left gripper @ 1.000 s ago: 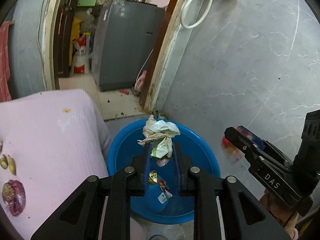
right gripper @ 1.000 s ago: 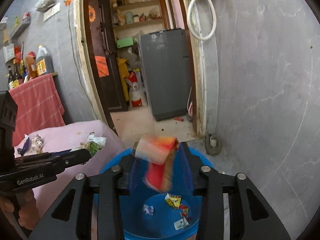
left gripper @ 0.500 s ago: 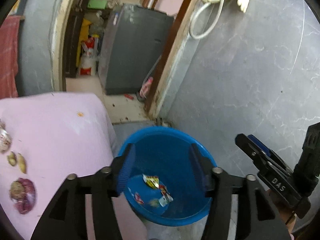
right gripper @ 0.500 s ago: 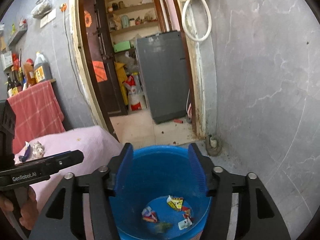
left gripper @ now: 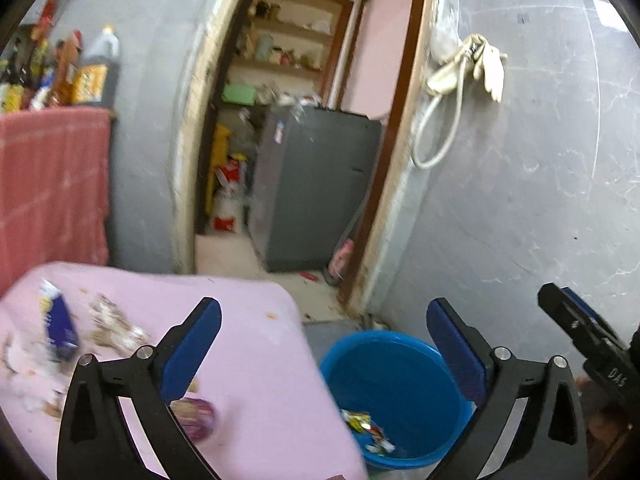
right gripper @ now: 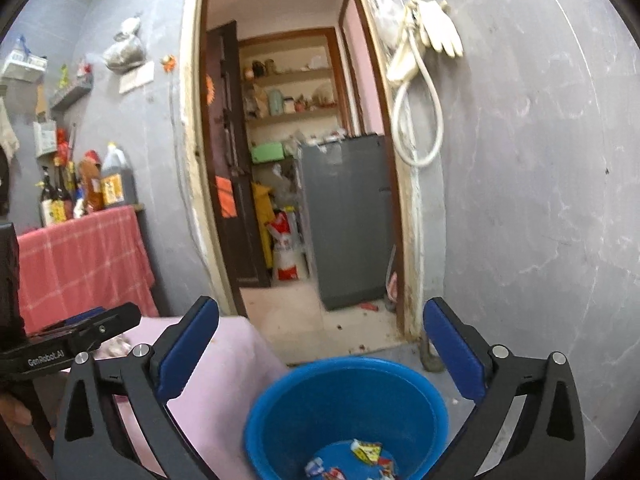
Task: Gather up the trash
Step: 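Move both open tools back over the table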
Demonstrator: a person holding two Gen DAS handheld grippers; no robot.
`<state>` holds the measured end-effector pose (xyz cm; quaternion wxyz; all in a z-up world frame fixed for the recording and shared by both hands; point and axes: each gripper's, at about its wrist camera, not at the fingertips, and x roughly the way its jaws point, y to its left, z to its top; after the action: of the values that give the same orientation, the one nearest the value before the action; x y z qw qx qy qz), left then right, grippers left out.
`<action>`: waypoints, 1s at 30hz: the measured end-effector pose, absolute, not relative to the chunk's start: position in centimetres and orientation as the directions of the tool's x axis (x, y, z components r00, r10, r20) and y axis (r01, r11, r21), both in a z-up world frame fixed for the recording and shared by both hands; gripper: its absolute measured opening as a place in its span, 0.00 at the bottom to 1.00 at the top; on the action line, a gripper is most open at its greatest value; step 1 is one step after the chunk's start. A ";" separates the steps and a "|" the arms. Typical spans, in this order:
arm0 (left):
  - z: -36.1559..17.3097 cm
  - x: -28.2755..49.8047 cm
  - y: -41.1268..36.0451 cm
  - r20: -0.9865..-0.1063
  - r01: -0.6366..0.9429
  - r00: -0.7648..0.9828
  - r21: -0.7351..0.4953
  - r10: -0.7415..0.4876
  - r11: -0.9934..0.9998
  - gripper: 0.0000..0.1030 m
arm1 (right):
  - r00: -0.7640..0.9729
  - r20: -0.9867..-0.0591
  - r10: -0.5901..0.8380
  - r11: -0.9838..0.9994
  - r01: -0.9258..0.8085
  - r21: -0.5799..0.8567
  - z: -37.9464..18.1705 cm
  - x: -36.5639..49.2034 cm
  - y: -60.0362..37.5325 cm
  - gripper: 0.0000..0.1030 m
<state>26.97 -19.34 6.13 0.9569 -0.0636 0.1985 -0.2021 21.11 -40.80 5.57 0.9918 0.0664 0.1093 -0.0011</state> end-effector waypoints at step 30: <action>7.0 20.8 -0.6 -0.287 0.084 0.950 -0.159 -0.127 0.984 0.98 | 0.982 -0.046 0.185 0.977 -0.179 0.116 7.8 19.1 -27.0 1.00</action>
<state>20.76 -0.61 6.99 0.9846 -0.0725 0.1495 -0.0535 19.13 -27.04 7.78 0.9938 0.0558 0.0282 0.0914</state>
